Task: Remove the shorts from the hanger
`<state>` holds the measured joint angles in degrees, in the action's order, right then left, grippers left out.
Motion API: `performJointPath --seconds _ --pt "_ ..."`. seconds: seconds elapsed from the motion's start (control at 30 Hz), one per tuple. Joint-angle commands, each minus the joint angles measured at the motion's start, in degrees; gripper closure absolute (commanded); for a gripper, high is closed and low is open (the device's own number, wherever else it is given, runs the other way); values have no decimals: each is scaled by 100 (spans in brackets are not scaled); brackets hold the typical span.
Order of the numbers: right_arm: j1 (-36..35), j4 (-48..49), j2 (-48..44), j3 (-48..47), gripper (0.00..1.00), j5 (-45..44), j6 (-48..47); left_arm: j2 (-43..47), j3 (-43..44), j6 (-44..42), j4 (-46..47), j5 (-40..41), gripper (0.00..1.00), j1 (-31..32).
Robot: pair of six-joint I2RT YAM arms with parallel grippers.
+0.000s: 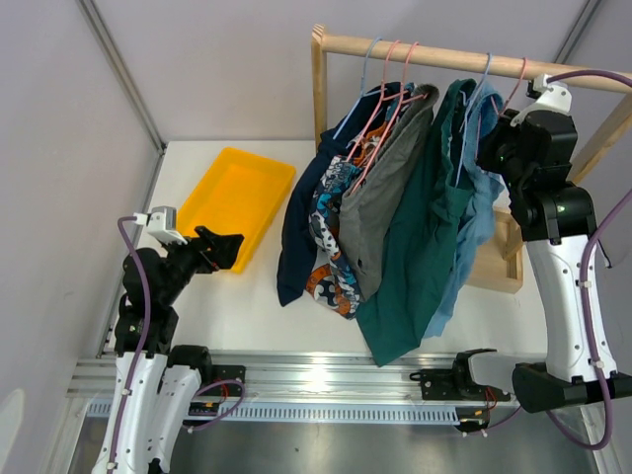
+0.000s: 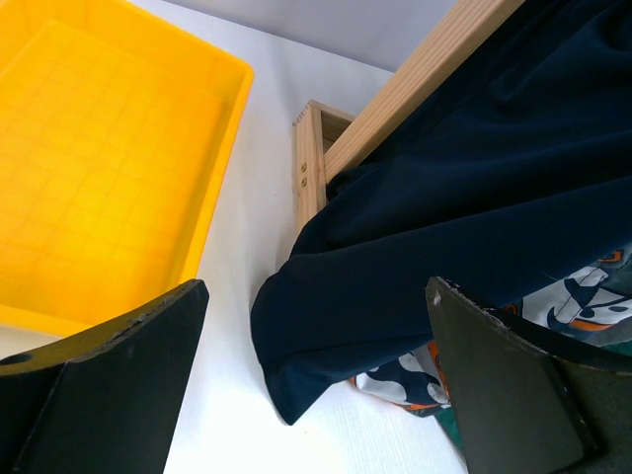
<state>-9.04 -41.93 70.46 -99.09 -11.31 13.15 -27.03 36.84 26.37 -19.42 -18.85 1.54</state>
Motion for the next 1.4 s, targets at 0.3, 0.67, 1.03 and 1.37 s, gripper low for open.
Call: performJointPath --seconds 0.3,0.67,1.03,1.37 --pt "-45 151 -743 -277 100 -617 -163 -276 420 -325 263 100 1 494" --pt "-54 -613 -1490 -568 100 -680 100 -2349 3012 -1160 306 3221 1 5688" --pt "-54 -913 -1957 3 100 -794 346 -4835 4330 -1476 1493 2870 1 7905" --pt "-46 -1036 -2132 267 100 -732 645 -6050 5043 -1547 2214 2255 1 8450"
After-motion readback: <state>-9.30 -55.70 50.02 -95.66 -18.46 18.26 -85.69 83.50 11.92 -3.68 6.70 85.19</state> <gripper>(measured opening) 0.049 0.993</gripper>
